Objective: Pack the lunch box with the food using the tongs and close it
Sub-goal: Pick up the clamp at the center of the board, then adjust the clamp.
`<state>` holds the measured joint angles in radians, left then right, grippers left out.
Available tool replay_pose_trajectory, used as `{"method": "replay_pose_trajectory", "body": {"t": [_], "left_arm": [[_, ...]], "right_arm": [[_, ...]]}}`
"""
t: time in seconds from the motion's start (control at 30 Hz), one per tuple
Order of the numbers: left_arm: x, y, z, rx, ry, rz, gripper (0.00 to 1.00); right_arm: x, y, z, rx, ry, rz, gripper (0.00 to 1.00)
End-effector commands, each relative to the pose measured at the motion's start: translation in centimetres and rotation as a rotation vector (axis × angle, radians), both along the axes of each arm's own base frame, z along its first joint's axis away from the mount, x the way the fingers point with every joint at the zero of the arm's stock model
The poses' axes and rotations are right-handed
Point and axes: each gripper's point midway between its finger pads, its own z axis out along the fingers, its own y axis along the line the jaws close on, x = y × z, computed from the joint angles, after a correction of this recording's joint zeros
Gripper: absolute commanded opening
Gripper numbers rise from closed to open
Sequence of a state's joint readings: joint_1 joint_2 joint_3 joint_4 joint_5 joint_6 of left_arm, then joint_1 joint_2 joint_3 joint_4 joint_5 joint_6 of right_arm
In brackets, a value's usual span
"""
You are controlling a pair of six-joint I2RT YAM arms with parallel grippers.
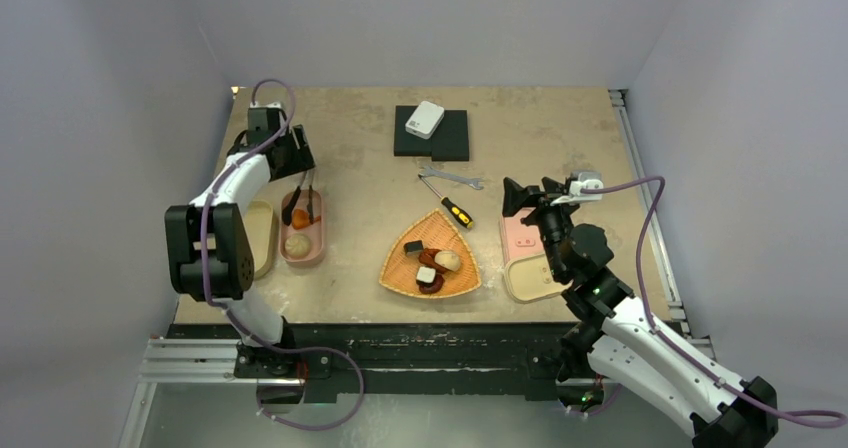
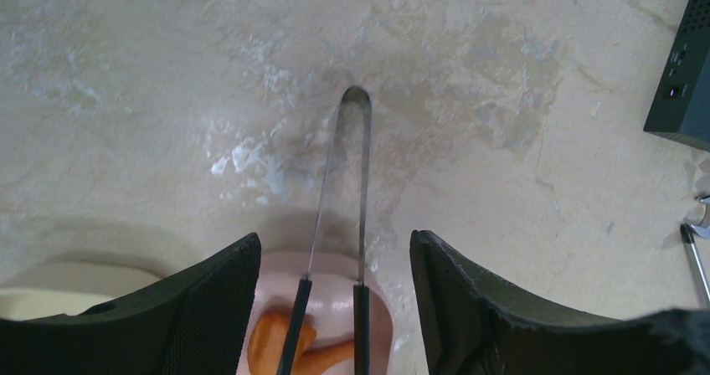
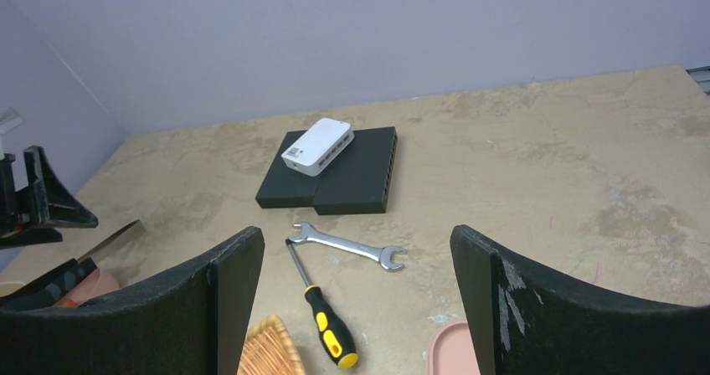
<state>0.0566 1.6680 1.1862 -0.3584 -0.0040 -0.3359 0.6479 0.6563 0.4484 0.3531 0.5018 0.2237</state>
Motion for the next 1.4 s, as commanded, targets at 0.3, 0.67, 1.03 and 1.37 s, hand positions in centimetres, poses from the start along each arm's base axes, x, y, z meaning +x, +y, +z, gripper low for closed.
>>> {"method": "replay_pose_trajectory", "body": {"t": [0.3, 0.67, 1.03, 1.37], "left_arm": [[2.7, -0.1, -3.5, 0.048, 0.111, -0.1, 0.64], [2.6, -0.8, -4.2, 0.096, 0.146, -0.126, 0.3], [1.8, -0.5, 6.9, 0.1, -0.209, -0.038, 0.15], [-2.8, -7.7, 15.9, -0.067, -0.504, 0.007, 0.15]], "right_arm": [[0.1, 0.3, 0.3, 0.012, -0.017, 0.009, 0.86], [-0.1, 0.0, 0.4, 0.021, -0.018, 0.0, 0.86], [-0.1, 0.2, 0.8, 0.019, -0.02, 0.01, 0.86], [-0.3, 8.3, 3.6, 0.061, -0.048, 0.379, 0.9]]}}
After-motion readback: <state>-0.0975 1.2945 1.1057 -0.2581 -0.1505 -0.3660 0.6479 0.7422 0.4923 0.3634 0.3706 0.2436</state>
